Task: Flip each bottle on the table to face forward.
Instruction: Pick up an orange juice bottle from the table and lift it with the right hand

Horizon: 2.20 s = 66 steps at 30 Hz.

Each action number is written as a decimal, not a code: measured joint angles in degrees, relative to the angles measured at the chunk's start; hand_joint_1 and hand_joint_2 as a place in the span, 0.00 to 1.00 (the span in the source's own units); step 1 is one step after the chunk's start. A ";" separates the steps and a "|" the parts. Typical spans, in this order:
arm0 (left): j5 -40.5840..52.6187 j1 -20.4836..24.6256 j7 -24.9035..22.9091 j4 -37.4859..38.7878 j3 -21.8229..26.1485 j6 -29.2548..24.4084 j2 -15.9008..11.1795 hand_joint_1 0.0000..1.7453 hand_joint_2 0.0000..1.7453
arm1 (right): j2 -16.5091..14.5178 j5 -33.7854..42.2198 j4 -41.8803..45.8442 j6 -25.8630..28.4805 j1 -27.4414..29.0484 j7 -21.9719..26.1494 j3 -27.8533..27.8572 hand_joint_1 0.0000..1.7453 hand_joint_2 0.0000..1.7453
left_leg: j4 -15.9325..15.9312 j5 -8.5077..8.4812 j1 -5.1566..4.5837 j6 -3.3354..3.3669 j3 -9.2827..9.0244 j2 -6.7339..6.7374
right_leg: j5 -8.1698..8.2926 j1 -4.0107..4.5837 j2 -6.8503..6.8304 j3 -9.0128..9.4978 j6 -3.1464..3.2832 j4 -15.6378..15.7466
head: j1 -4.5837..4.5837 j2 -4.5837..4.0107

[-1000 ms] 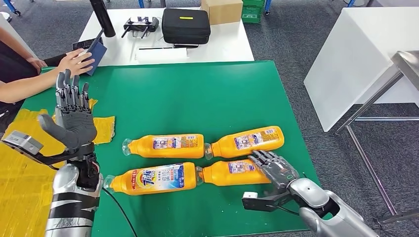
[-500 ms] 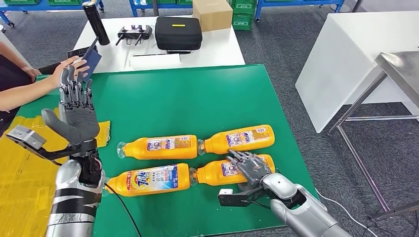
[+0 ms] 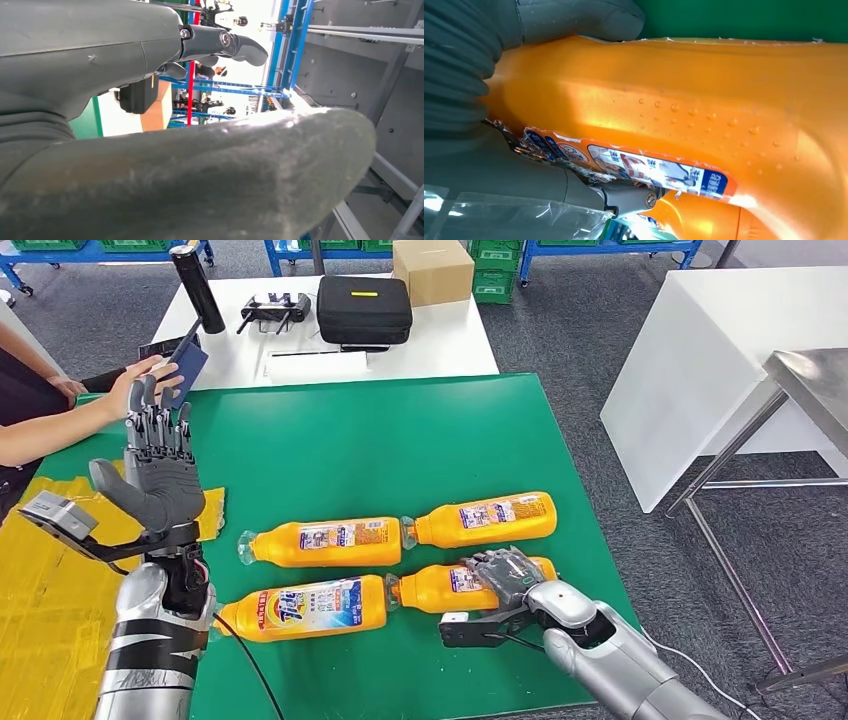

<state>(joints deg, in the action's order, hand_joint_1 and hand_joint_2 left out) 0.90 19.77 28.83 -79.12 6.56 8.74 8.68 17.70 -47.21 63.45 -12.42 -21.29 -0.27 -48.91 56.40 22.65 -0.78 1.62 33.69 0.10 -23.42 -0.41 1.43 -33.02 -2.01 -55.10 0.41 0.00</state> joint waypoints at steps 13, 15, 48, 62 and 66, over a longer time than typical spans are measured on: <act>-6.58 -0.47 -2.18 0.93 0.42 3.50 -0.40 0.00 0.25 | 3.47 17.37 8.48 4.34 3.83 2.08 5.91 1.00 1.00 | 0.04 -0.09 -0.12 0.28 0.47 -1.07 | 0.05 -0.13 -1.07 0.65 -0.36 0.06 | 0.02 0.00; -10.02 -1.63 -3.93 0.80 0.77 5.21 -0.74 0.00 0.75 | 3.26 24.09 14.07 6.55 7.65 5.92 10.75 1.00 1.00 | 0.04 -0.12 -0.15 0.30 0.75 -1.13 | 0.08 -0.18 -1.14 0.43 -0.41 0.05 | 0.03 0.00; -6.02 -8.77 -7.54 -9.16 -15.77 7.48 0.94 0.00 1.00 | -25.86 37.42 16.53 8.03 -2.05 5.33 17.49 1.00 1.00 | 0.04 -0.23 -0.09 0.15 1.79 -1.17 | 0.06 -0.15 -1.24 -0.70 -0.38 -0.05 | 0.00 0.00; -4.60 -7.94 -7.51 -8.98 -16.29 8.27 1.12 0.00 1.00 | -29.47 36.42 2.07 3.98 -9.84 2.40 10.36 1.00 1.00 | 0.04 -0.24 -0.10 0.15 1.94 -1.19 | 0.06 -0.17 -1.24 -0.86 -0.38 -0.07 | 0.00 0.00; -4.20 -7.48 -7.53 -8.24 -15.55 8.51 0.73 0.00 1.00 | -30.22 34.91 -0.89 2.84 -11.37 2.33 7.22 1.00 1.00 | 0.04 -0.24 -0.08 0.15 1.94 -1.19 | 0.06 -0.16 -1.24 -0.88 -0.38 -0.09 | 0.01 0.00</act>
<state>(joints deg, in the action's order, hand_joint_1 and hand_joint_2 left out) -3.31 12.28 21.31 -87.36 -8.99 17.26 9.40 -12.51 -12.30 62.56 -9.58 -32.66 2.06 -41.69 56.45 22.41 -0.87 1.76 35.63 -1.09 -23.36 -0.56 0.19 -33.90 -2.39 -55.19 0.42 0.00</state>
